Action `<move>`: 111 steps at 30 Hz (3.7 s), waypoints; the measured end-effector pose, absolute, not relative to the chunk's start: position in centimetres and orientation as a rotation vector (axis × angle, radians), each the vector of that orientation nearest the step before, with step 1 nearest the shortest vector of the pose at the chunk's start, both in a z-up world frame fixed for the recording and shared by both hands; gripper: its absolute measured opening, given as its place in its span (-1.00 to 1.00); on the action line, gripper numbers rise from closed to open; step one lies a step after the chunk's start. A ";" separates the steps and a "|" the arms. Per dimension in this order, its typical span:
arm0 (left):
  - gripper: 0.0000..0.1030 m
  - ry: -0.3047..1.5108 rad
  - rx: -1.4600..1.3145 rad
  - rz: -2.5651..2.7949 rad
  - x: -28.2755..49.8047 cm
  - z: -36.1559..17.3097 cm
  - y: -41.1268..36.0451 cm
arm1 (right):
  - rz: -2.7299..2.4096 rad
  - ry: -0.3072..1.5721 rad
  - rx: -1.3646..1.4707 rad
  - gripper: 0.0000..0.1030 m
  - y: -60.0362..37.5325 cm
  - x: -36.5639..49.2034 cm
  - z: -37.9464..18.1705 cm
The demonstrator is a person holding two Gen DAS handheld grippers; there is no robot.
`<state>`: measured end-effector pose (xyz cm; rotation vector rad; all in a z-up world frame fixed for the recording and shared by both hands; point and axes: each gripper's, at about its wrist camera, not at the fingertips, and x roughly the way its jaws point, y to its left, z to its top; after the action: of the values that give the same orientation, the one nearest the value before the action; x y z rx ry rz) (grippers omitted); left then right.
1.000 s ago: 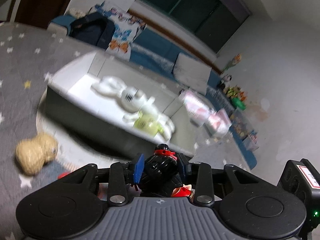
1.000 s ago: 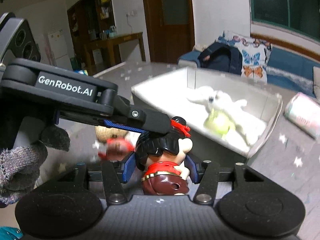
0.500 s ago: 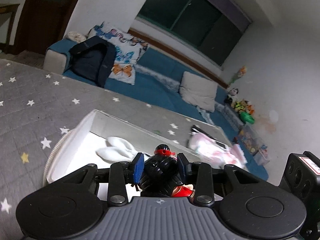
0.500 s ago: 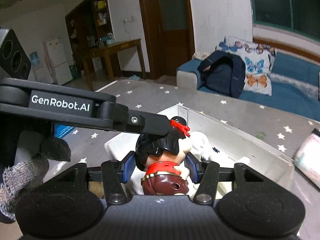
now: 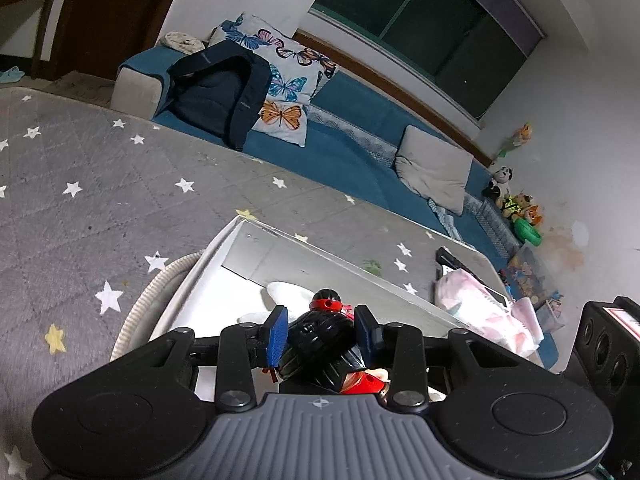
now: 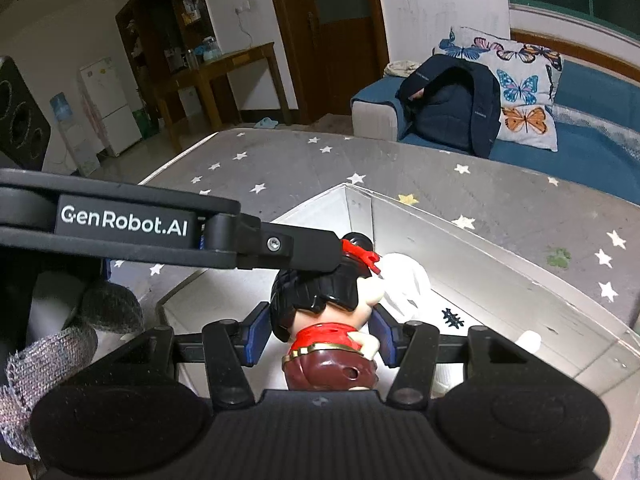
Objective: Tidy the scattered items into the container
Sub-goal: 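Carry the doll figure over the grey box, then lower the doll into the box beside the bunny and open the left tool, then move the left tool down onto the red round figure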
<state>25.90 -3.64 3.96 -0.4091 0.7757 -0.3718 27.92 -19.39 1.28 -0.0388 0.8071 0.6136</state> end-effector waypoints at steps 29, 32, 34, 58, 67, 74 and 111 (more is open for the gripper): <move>-0.25 0.810 -0.300 -0.317 28.0 2.1 -5.0 | 0.601 0.899 -0.071 0.04 -18.0 31.2 -1.3; -0.25 0.812 -0.291 -0.314 28.0 2.0 -5.1 | 0.596 0.908 -0.082 0.04 -17.9 31.3 -1.4; -0.25 0.817 -0.287 -0.311 28.1 1.9 -5.1 | 0.594 0.915 -0.091 0.04 -17.7 31.4 -1.4; -0.25 0.833 -0.268 -0.300 28.3 1.3 -5.2 | 0.584 0.939 -0.159 0.05 -16.6 31.6 -1.9; -0.26 0.832 -0.272 -0.292 28.2 1.5 -4.9 | 0.585 0.924 -0.165 0.07 -16.7 31.6 -1.5; -0.26 0.826 -0.274 -0.289 28.0 1.7 -4.7 | 0.580 0.911 -0.162 0.09 -17.1 31.4 -1.1; -0.26 0.696 -0.280 -0.289 17.0 6.1 -3.0 | 0.610 0.637 -0.146 0.74 -19.8 19.2 5.5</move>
<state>16.97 -3.03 6.07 -0.2800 0.6961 -0.2889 19.18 -19.75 5.46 -0.1460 0.6375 0.6103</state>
